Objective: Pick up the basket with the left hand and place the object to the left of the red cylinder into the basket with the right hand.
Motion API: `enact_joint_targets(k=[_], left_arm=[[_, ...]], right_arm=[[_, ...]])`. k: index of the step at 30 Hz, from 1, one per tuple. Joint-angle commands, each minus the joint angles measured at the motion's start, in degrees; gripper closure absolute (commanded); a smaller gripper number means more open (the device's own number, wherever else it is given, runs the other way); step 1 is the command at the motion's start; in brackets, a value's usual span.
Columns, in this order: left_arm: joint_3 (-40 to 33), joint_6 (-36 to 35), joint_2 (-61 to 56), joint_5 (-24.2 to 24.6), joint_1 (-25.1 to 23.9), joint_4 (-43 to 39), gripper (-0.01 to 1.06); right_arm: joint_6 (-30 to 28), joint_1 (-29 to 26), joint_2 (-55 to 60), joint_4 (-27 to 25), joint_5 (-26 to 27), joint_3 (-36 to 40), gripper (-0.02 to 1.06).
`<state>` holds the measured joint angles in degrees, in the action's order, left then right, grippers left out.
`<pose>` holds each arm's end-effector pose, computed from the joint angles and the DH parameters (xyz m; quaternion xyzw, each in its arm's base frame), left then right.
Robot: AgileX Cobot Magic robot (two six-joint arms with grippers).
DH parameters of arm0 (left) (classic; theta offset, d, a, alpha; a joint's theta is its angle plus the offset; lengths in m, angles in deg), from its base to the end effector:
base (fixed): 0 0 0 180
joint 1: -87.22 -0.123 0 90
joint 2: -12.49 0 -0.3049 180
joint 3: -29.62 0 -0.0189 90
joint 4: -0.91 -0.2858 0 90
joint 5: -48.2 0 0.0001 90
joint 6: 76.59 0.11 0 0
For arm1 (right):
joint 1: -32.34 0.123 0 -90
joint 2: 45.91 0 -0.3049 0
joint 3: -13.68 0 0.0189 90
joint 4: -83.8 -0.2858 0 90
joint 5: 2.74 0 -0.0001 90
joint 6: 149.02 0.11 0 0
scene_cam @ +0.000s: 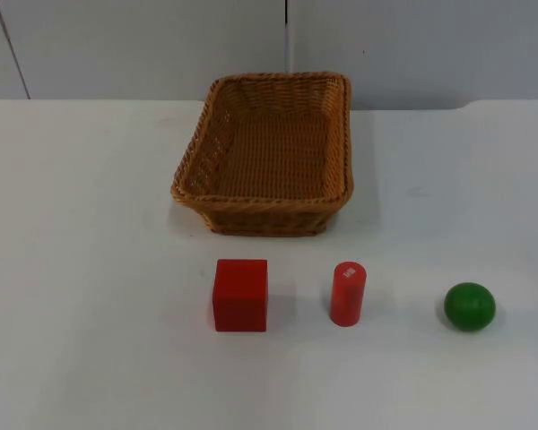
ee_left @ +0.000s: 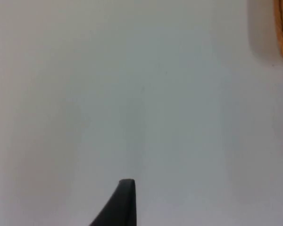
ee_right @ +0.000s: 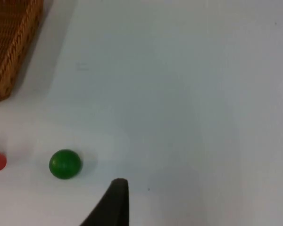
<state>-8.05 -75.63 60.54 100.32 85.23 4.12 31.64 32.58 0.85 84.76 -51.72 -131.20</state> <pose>0.1536 0.0005 0.3085 -0.0165 0.9326 -0.0175 0.3601 0.1545 -0.0007 0.3322 0.0010 0.9094 -0.0048 0.4158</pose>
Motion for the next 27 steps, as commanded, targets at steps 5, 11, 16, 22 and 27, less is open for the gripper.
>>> enact_joint_targets(k=[5,11,16,22,27], left_arm=[[0.6,0.1,8.3,-2.9,0.3,0.8,0.0],[0.6,0.3,12.3,-3.7,0.3,0.8,0.0],[1.0,0.3,13.5,-6.2,0.3,1.0,0.0],[6.7,2.5,20.1,-6.5,0.3,4.3,0.0],[13.8,8.0,29.2,-8.1,0.3,11.3,0.0]], right_arm=[[-0.3,-0.3,8.6,0.3,1.7,-0.4,-0.01],[-0.3,-0.3,13.0,0.3,1.3,-0.4,-0.01],[-0.3,-0.3,13.3,0.3,1.9,-0.4,-0.01],[-0.3,-0.3,13.3,0.2,2.3,-0.4,-0.01],[-0.3,-0.3,13.3,0.2,2.8,-0.4,-0.01]])
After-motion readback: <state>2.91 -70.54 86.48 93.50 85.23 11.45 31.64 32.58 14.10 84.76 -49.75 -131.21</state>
